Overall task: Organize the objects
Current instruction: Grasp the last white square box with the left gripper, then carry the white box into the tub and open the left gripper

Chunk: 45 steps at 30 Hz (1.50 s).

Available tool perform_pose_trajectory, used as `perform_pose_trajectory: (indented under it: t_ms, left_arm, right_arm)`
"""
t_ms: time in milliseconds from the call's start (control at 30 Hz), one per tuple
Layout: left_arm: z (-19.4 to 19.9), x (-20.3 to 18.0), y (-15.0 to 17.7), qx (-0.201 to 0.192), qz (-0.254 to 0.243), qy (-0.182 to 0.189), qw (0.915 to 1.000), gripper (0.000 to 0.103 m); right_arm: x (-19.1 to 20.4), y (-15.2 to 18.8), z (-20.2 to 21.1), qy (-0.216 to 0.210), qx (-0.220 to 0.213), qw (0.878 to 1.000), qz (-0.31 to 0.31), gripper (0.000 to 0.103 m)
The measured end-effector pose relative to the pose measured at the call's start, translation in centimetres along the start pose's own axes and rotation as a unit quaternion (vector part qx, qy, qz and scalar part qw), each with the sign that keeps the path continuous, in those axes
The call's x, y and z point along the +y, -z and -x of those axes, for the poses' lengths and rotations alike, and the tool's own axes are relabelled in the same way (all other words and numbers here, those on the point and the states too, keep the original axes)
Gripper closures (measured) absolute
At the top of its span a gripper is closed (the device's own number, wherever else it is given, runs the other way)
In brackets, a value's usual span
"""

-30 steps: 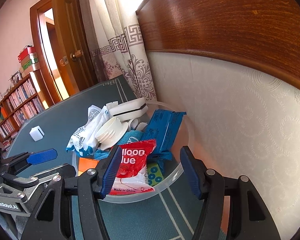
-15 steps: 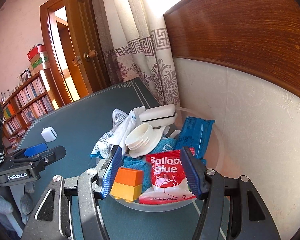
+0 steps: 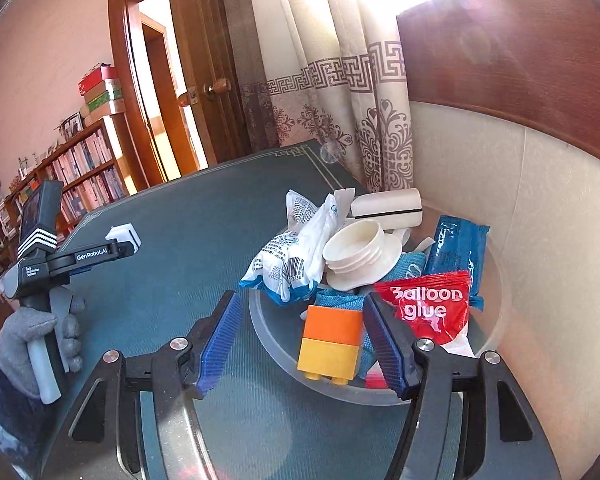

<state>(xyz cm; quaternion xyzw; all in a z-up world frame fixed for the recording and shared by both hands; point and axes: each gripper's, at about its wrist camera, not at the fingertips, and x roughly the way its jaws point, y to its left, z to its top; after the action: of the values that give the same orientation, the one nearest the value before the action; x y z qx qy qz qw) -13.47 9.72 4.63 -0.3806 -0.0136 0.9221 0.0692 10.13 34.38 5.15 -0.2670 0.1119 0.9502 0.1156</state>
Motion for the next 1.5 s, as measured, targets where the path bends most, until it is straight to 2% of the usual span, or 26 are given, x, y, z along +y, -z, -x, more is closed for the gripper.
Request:
perform_pose_trajectory:
  t_ms: [167,433,467,533,600,633,733,900,1067,1267,1400,1500]
  left_arm:
    - [-1.8,1.4,-1.6,-0.016,0.000,-0.031,0.9994,0.000]
    - [-4.6,1.6,-3.6,-0.015,-0.027,-0.045,0.9985,0.000]
    - [-4.8,1.6,-3.8,-0.016,-0.029,-0.048,0.9983,0.003]
    - [-5.2,1.4,-4.0,-0.012,-0.036,-0.045,0.9983,0.018]
    - [-5.7,1.2,-3.9,0.004,-0.048,-0.038,0.9981,0.047]
    - [-5.8,1.1,-3.8,0.009,-0.052,-0.028,0.9982,0.051]
    - [-5.0,0.2,-3.5,-0.002,-0.070,-0.033,0.9970,0.052]
    - [-2.7,-1.9,-3.2,-0.009,-0.080,0.007,0.9967,0.051]
    - [-0.1,-5.7,-2.4,0.003,-0.094,0.088,0.9918,0.051]
    - [3.9,-12.0,-0.9,0.006,-0.136,0.178,0.9745,0.051]
    - [6.0,-16.2,-0.3,0.012,-0.155,0.236,0.9593,0.051]
    - [7.2,-19.3,0.2,0.015,-0.180,0.264,0.9474,0.051]
  right_arm:
    - [1.8,-0.2,1.4,0.017,-0.037,0.998,0.047,0.038]
    - [0.3,-0.3,0.8,0.027,-0.015,0.999,0.019,0.038]
    - [0.1,-0.3,0.9,0.030,-0.016,0.999,0.019,0.038]
    - [0.0,-0.3,1.0,0.035,-0.016,0.999,0.019,0.038]
    - [-0.2,-0.2,0.9,0.039,-0.013,0.999,0.021,0.038]
    - [-0.2,-0.2,0.8,0.040,-0.012,0.999,0.021,0.038]
    - [-0.4,-0.1,0.8,0.041,-0.010,0.999,0.019,0.038]
    - [-0.6,0.0,1.1,0.043,-0.011,0.999,0.021,0.038]
    - [-1.7,0.2,1.5,0.049,-0.009,0.999,0.010,0.038]
    - [-3.1,0.5,2.3,0.056,-0.014,0.998,-0.001,0.038]
    - [-4.2,0.6,2.9,0.059,-0.017,0.998,-0.010,0.038]
    - [-4.9,0.6,3.4,0.061,-0.020,0.998,-0.016,0.038]
